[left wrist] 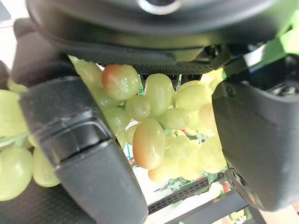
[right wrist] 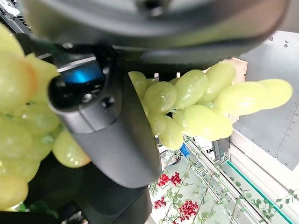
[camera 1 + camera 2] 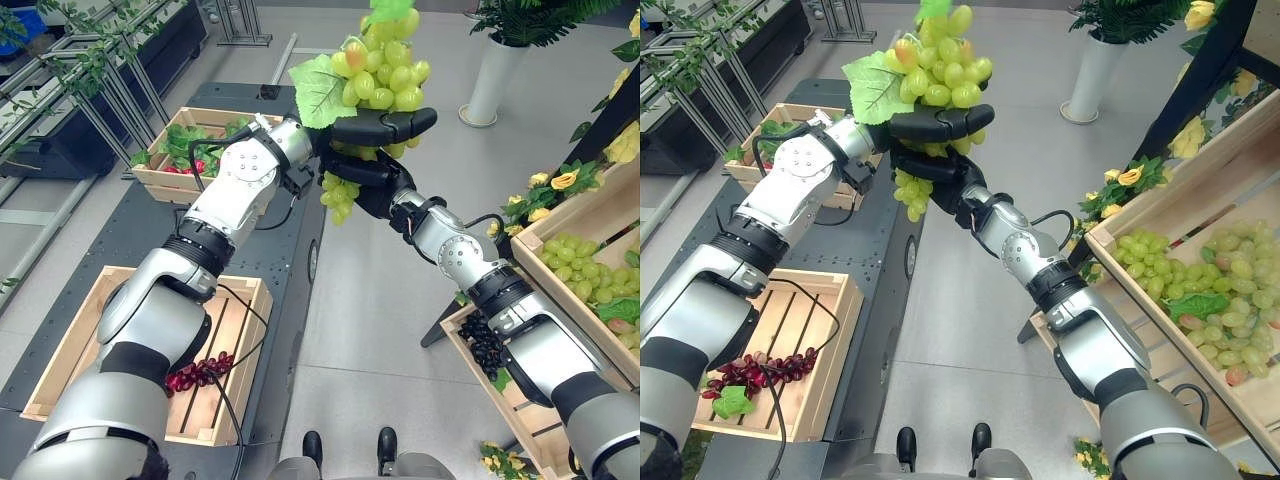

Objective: Pick up the fruits from the basket on one side to the basket on the other side

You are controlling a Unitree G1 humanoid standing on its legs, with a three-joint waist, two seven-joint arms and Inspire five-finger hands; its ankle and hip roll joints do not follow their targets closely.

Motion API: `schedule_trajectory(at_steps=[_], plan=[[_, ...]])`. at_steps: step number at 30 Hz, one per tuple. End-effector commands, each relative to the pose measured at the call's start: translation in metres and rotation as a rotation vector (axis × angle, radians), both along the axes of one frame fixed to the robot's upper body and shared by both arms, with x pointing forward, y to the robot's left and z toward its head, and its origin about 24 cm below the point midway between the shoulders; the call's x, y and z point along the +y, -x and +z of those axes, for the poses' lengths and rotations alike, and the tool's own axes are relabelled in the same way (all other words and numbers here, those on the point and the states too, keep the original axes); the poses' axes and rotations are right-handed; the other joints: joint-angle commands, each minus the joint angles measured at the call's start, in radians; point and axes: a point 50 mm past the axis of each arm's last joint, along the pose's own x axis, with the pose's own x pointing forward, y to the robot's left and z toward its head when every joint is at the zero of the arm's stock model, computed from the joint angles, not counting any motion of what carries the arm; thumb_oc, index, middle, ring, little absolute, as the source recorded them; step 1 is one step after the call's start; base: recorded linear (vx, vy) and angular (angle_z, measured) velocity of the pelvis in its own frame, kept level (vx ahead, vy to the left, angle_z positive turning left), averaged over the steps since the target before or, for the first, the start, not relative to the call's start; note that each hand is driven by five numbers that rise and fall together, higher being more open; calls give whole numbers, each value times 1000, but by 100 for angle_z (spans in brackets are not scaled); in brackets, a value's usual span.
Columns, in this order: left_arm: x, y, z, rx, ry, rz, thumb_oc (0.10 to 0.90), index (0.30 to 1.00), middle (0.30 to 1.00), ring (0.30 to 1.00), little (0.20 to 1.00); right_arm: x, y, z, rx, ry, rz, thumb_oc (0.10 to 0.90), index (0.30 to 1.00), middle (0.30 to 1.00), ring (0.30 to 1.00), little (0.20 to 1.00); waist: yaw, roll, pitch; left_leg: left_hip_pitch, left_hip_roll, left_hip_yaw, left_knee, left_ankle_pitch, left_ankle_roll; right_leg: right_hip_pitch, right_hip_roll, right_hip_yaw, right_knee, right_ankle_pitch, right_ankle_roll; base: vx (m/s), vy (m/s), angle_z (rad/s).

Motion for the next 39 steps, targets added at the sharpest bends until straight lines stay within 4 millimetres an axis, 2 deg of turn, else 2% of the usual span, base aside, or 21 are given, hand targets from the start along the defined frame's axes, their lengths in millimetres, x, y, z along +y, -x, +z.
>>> schedule_trajectory(at_steps=[1, 9, 12, 16, 21, 23, 27, 34, 39], plan=[[62, -19, -51, 150, 35, 335, 800, 900, 900, 900, 900, 9, 8, 66, -331, -330, 1, 400, 300, 300, 300, 300, 10, -10, -266, 11, -74, -4, 1, -120, 16, 29, 15, -6, 1, -74, 3, 0, 0, 0], [98, -16, -56, 95, 34, 491, 800, 900, 900, 900, 900, -8, 6, 54, -323, -301, -45, 400, 300, 300, 300, 300, 8, -11, -265, 12, -74, -4, 1, -121, 17, 29, 13, -3, 1, -72, 4, 0, 0, 0], [115, -12, -58, 74, 74, 549, 800, 900, 900, 900, 900, -17, 5, 44, -296, -295, -63, 400, 300, 300, 300, 300, 7, -10, -263, 13, -73, -2, 1, -121, 16, 28, 12, -3, 1, -70, 3, 0, 0, 0], [124, -8, -54, 17, 104, 588, 800, 900, 900, 900, 900, -20, 6, 37, -281, -287, -67, 400, 300, 300, 300, 300, 4, -10, -260, 14, -73, 1, 1, -122, 17, 28, 12, 0, 1, -68, 2, 0, 0, 0], [129, -3, -42, -106, 174, 628, 800, 900, 900, 900, 900, -26, 4, 30, -254, -277, -77, 400, 300, 300, 300, 300, 4, -13, -260, 16, -73, 2, 1, -124, 16, 29, 11, 1, 1, -68, 1, 0, 0, 0], [132, 3, -33, -205, 225, 654, 800, 900, 900, 900, 900, -30, 4, 24, -237, -270, -82, 400, 300, 300, 300, 300, 5, -15, -261, 16, -72, 3, 1, -126, 16, 29, 11, 1, 1, -69, 1, 0, 0, 0], [131, 9, -31, -308, 263, 700, 800, 900, 900, 900, 900, -30, 5, 18, -214, -262, -82, 400, 300, 300, 300, 300, 5, -20, -259, 18, -72, 1, 1, -126, 15, 32, 12, 2, 1, -69, -2, 0, 0, 0], [132, 13, -30, -383, 296, 744, 800, 900, 900, 900, 900, -29, 5, 13, -185, -260, -83, 400, 300, 300, 300, 300, 4, -24, -258, 19, -71, 2, 1, -128, 15, 32, 13, 4, 1, -69, -3, 0, 0, 0], [129, 12, -34, -364, 303, 741, 800, 900, 900, 900, 900, -29, 6, 12, -185, -260, -92, 400, 300, 300, 300, 300, 3, -25, -255, 18, -70, 2, 1, -127, 13, 31, 13, 5, 1, -67, -3, 0, 0, 0]])
